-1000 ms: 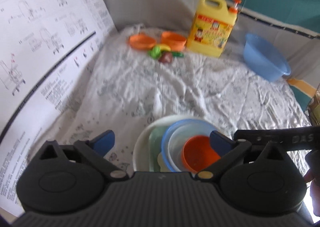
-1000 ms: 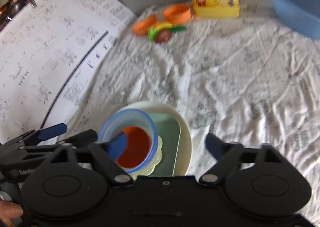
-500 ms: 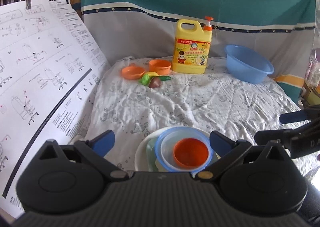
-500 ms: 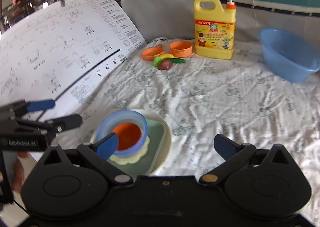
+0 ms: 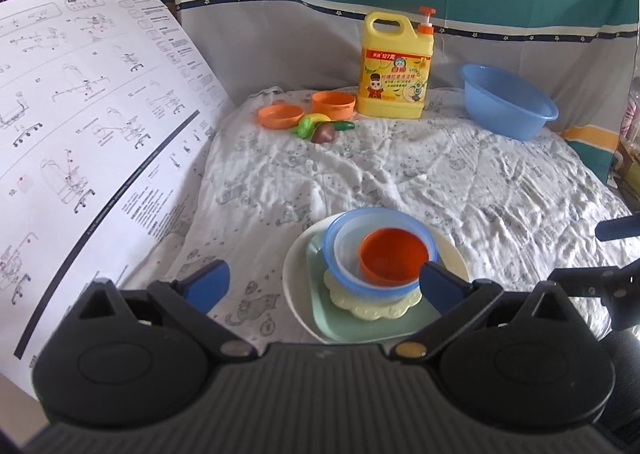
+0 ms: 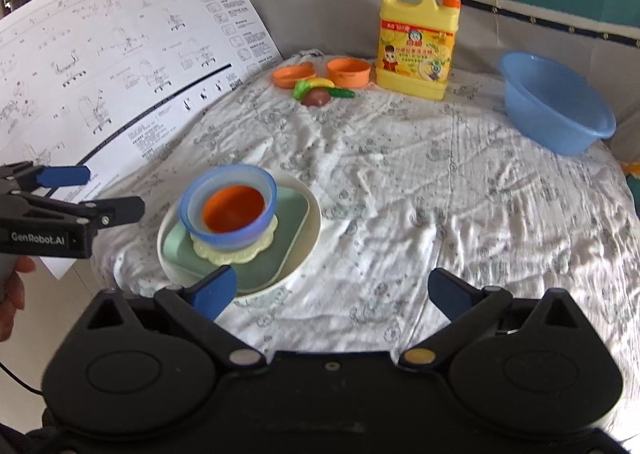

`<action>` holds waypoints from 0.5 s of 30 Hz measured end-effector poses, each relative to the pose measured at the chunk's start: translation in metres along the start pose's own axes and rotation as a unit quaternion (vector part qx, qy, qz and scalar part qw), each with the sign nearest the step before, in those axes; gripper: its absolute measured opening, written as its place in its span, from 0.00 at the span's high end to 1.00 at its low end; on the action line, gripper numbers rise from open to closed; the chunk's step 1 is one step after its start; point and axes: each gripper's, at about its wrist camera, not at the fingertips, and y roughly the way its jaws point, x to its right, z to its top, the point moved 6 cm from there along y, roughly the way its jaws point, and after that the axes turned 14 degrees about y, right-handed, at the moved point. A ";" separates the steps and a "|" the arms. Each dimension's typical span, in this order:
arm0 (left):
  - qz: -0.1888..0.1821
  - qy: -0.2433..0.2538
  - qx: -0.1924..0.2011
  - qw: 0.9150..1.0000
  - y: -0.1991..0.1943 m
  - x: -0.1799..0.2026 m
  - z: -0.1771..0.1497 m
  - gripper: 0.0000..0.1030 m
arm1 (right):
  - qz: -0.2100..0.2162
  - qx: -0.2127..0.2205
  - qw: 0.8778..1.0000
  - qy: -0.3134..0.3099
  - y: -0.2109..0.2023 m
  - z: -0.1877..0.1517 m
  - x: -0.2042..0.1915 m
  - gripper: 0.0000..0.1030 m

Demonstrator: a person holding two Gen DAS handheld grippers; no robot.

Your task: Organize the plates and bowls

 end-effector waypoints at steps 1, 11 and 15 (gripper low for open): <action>0.000 -0.001 -0.001 1.000 0.000 0.000 -0.001 0.00 | -0.001 -0.003 1.000 0.004 0.001 -0.001 0.002 0.00; 0.002 -0.002 -0.022 1.000 0.007 0.003 -0.011 0.00 | -0.009 -0.007 1.000 0.017 0.001 -0.005 0.007 0.00; 0.005 -0.003 -0.037 0.999 0.014 0.004 -0.018 0.00 | -0.010 -0.012 1.000 0.013 0.004 -0.007 0.005 0.00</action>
